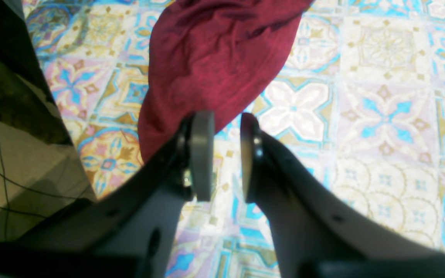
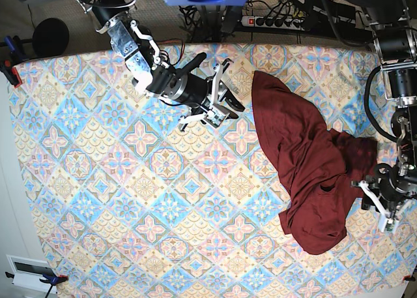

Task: Layout the t-shirt on the table in an organized manner, then fold the t-shirt properly
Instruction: 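Grasp the shirt bundle with the left gripper and pull it toward the robot, then drag the shirt fabric outward with the left gripper to spread it, then release the shirt and move the left gripper to its hem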

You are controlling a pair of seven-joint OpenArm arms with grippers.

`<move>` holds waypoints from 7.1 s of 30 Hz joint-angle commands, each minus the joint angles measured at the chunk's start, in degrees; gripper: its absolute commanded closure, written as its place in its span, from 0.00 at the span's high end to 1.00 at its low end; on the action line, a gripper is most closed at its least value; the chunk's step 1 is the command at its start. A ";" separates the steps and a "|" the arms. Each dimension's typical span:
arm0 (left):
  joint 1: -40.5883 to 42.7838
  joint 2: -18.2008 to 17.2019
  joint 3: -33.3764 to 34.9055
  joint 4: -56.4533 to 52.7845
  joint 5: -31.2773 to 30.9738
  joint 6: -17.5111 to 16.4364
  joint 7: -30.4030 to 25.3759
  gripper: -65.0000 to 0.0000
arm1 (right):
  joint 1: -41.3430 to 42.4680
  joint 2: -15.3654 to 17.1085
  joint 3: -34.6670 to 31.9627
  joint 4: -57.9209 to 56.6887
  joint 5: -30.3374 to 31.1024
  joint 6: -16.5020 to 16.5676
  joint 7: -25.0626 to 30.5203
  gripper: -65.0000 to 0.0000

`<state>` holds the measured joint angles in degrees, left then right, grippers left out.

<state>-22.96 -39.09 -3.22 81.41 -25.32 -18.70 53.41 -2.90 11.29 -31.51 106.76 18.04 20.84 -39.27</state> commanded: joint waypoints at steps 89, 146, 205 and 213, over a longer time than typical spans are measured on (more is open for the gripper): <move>-5.65 14.70 8.10 -21.93 23.87 10.30 -22.59 0.39 | 0.74 -0.43 0.17 1.24 0.64 0.21 1.51 0.18; -28.07 48.09 21.29 -28.97 3.74 10.13 -26.46 0.00 | -7.52 0.10 12.65 2.82 0.64 0.21 1.60 0.18; -15.85 43.00 21.47 -42.68 16.57 11.09 -33.23 0.00 | -7.26 1.41 7.99 5.28 0.55 0.21 1.60 0.18; -19.46 48.09 21.38 -41.98 16.57 11.01 -33.32 0.00 | -7.26 1.50 8.25 5.28 0.55 0.21 1.60 0.18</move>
<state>-40.69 9.39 18.35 38.48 -8.78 -8.34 21.19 -10.63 12.69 -23.62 110.80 18.04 20.86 -39.07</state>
